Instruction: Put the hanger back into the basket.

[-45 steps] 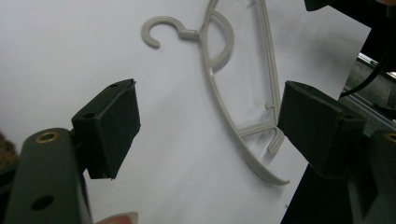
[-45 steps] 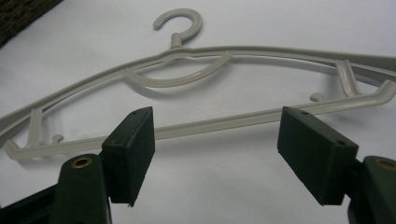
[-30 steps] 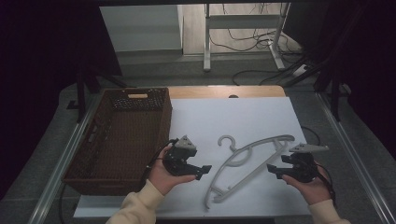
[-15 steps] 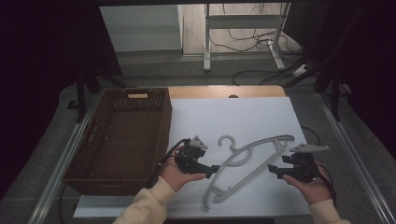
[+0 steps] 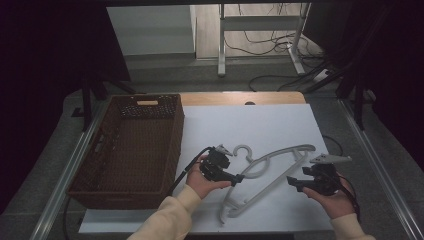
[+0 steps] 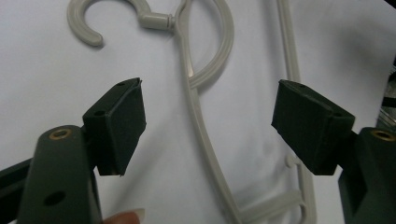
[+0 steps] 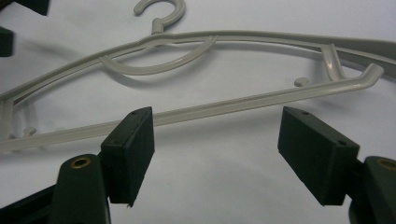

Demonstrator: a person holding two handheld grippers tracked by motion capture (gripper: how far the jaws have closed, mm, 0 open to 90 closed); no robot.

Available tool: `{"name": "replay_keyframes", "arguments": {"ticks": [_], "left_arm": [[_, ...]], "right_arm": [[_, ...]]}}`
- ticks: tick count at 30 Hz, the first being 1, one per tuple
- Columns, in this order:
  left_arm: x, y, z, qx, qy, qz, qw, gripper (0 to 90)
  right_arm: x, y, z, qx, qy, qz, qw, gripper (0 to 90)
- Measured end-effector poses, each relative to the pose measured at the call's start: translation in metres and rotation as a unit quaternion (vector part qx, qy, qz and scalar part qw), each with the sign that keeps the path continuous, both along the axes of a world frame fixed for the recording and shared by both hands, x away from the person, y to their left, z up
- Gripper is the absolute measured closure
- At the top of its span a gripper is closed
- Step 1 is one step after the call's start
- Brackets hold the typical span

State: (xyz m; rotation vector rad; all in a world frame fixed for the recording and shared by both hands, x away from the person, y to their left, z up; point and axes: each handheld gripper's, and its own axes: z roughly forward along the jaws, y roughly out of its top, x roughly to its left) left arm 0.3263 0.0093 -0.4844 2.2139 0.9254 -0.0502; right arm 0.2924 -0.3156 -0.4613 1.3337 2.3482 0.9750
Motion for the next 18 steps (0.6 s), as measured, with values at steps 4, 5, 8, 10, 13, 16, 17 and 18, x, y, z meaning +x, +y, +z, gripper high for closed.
{"name": "replay_keyframes", "arguments": {"ticks": [4, 5, 8, 10, 13, 16, 17, 18], "left_arm": [[0.007, -0.006, -0.009, 0.006, 0.011, 0.002, 0.9999, 26.7], [0.008, -0.007, -0.011, 0.008, 0.013, 0.002, 0.9999, 26.8], [0.010, -0.011, -0.016, 0.011, 0.016, 0.003, 0.9998, 27.8], [0.010, -0.014, -0.019, 0.016, 0.014, 0.001, 0.9998, 28.7], [0.009, -0.019, -0.022, 0.026, 0.013, -0.002, 0.9996, 31.4], [0.008, -0.023, -0.025, 0.029, 0.014, -0.005, 0.9995, 34.2], [0.007, -0.025, -0.026, 0.032, 0.014, -0.007, 0.9994, 35.4], [0.007, -0.026, -0.027, 0.034, 0.014, -0.009, 0.9993, 37.4]], "right_arm": [[0.000, 0.001, -0.001, -0.003, -0.001, 0.002, 1.0000, 26.9], [0.000, 0.001, -0.001, -0.003, 0.000, 0.003, 1.0000, 26.9], [0.000, 0.000, -0.002, -0.003, 0.000, 0.002, 1.0000, 26.9], [0.001, 0.000, -0.002, -0.003, 0.001, 0.001, 1.0000, 26.8], [0.001, 0.000, -0.002, -0.003, 0.001, 0.002, 1.0000, 26.8], [0.001, 0.000, -0.002, -0.003, 0.001, 0.002, 1.0000, 26.7], [0.001, 0.000, -0.002, -0.003, 0.001, 0.002, 1.0000, 26.7], [0.001, 0.000, -0.003, -0.004, 0.002, 0.001, 1.0000, 26.7]]}}
